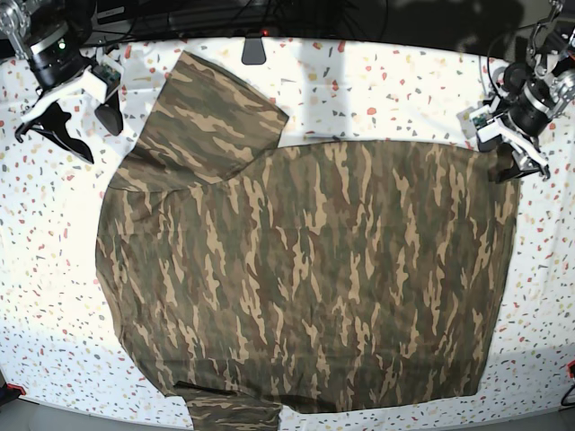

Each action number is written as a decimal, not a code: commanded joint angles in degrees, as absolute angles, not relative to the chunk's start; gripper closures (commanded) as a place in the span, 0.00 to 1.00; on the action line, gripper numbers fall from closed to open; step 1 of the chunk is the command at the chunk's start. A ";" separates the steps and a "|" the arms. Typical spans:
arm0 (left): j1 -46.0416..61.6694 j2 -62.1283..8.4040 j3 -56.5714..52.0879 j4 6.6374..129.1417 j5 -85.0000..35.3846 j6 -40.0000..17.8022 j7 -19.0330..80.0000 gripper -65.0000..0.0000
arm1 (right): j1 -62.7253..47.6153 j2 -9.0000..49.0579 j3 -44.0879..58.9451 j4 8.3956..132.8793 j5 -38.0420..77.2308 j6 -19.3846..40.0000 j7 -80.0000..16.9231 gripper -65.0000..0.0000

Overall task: Fold the T-shirt properly
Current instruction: 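Move the left gripper toward the side edge of the camouflage shirt, then lower the left gripper and pinch the shirt's side edge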

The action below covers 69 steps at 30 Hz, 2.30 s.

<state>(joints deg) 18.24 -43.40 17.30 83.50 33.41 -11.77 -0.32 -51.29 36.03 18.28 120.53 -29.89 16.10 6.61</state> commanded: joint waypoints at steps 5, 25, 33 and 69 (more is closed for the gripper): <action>18.94 -44.18 20.86 75.55 36.93 -12.88 6.07 0.39 | -51.55 36.67 18.74 121.49 -29.58 15.00 7.51 0.44; 20.56 -50.68 21.17 75.11 40.93 -2.81 16.19 0.39 | -51.27 36.64 18.74 121.49 -29.56 15.00 7.49 0.44; 24.56 -51.72 21.17 83.99 39.99 -2.81 13.67 0.39 | -51.27 36.62 18.74 121.49 -29.54 15.00 7.44 0.44; 16.80 -51.42 21.17 89.47 26.48 -12.25 7.73 0.39 | -51.27 30.94 18.74 121.49 -29.36 14.98 7.68 0.44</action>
<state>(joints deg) 17.89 -51.42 21.37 89.43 26.83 -12.69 9.06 -50.96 30.33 18.31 120.60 -29.85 16.10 6.61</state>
